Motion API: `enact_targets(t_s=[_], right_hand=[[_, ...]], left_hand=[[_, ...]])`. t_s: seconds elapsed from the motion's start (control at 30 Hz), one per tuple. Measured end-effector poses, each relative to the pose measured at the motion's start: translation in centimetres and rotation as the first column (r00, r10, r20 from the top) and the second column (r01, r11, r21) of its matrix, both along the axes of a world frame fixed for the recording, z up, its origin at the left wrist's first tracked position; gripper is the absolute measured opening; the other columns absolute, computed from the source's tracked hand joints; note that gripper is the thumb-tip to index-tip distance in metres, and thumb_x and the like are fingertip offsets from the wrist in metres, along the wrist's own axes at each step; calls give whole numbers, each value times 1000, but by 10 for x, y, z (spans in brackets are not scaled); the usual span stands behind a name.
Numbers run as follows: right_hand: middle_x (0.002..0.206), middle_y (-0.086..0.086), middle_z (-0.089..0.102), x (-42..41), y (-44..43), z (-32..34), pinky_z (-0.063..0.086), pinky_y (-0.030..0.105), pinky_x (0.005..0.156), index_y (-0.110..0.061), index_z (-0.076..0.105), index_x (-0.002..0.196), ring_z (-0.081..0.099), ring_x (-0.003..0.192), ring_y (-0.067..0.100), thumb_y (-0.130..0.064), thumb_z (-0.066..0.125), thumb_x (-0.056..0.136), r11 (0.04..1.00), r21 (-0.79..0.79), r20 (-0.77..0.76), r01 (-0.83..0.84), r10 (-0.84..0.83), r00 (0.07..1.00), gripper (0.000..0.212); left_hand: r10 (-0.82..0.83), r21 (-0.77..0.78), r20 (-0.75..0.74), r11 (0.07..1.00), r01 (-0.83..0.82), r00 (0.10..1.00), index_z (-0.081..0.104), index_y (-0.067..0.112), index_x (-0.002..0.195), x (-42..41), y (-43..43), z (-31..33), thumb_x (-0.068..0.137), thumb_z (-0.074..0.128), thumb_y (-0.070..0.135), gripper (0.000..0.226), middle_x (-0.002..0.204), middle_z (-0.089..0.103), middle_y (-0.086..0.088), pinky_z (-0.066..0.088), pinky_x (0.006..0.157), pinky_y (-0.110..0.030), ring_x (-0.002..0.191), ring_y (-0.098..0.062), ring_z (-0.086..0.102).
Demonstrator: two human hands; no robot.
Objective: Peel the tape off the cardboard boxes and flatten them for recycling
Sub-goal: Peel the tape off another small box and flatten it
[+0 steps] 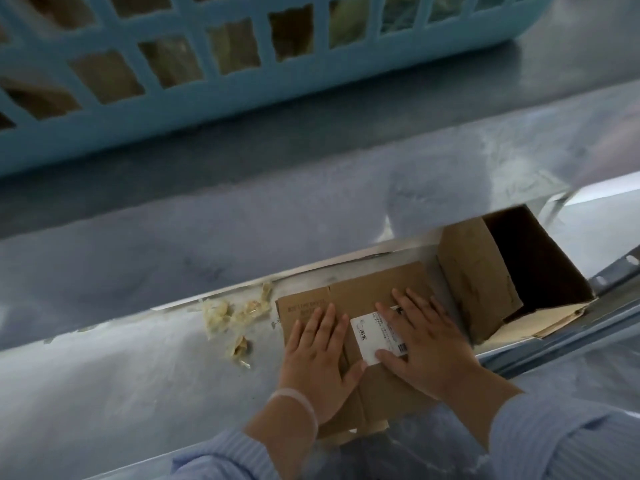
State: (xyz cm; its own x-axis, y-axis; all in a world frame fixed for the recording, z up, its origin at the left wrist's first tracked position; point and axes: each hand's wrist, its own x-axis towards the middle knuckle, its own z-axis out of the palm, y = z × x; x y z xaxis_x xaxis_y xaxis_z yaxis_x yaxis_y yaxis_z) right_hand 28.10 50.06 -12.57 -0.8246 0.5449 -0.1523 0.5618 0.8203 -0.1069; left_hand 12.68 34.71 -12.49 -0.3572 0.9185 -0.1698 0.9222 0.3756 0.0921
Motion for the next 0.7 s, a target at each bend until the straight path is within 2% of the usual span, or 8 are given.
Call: enact_targets(t_s=[0.1, 0.2, 0.33, 0.4, 0.57, 0.7], right_hand=[[163, -6, -8, 0, 1, 2, -12, 41, 119, -40, -6, 152, -12, 148, 16, -83, 5, 77, 1000, -11, -4, -4, 4, 1000, 87], [161, -7, -17, 5, 3, 2, -17, 36, 116, -37, -14, 151, -21, 146, 12, -85, 3, 74, 999, -34, 1, 4, -4, 1000, 93], [158, -7, -25, 14, 2, 0, -21, 33, 111, -31, -21, 150, -27, 143, 10, -90, 0, 70, 997, -10, 8, 75, -75, 997, 102], [160, -5, -22, 16, 1, -1, -21, 33, 111, -29, -19, 151, -26, 143, 11, -89, 1, 72, 997, 5, 16, 77, -78, 997, 101], [162, -4, -16, 14, 1, -3, -25, 31, 105, -29, -12, 153, -27, 140, 8, -90, -1, 70, 997, -2, 16, 82, -82, 997, 103], [161, -4, -19, 13, 2, 0, -22, 32, 108, -29, -14, 152, -21, 146, 12, -88, 0, 71, 996, -15, 10, 87, -87, 996, 101]], left_hand=[[-21, -12, 7, 1000, 21, 1000, -22, 34, 147, -3, 0, 3, 82, -7, 75, 78, 157, -27, 8, -14, 118, -43, 143, -14, -28], [-47, -7, -11, 999, 47, 999, -27, 34, 144, -4, -7, 4, 81, -7, 76, 78, 158, -27, 3, -17, 117, -41, 143, -16, -28], [-72, -30, -28, 997, 71, 997, -27, 32, 145, -7, -20, 2, 74, -8, 87, 92, 157, -29, -5, -18, 117, -43, 143, -22, -29], [-73, -31, -33, 997, 72, 997, -27, 32, 145, -7, -20, 0, 69, -6, 91, 98, 156, -30, -5, -17, 117, -43, 143, -23, -29], [-69, -57, -32, 996, 67, 997, -34, 36, 140, -9, -17, -1, 67, -6, 92, 96, 155, -33, -4, -15, 118, -43, 143, -21, -30], [-61, -80, -33, 995, 58, 998, -28, 35, 145, -9, -15, 4, 69, -6, 90, 96, 155, -32, -3, -14, 118, -43, 143, -20, -29]])
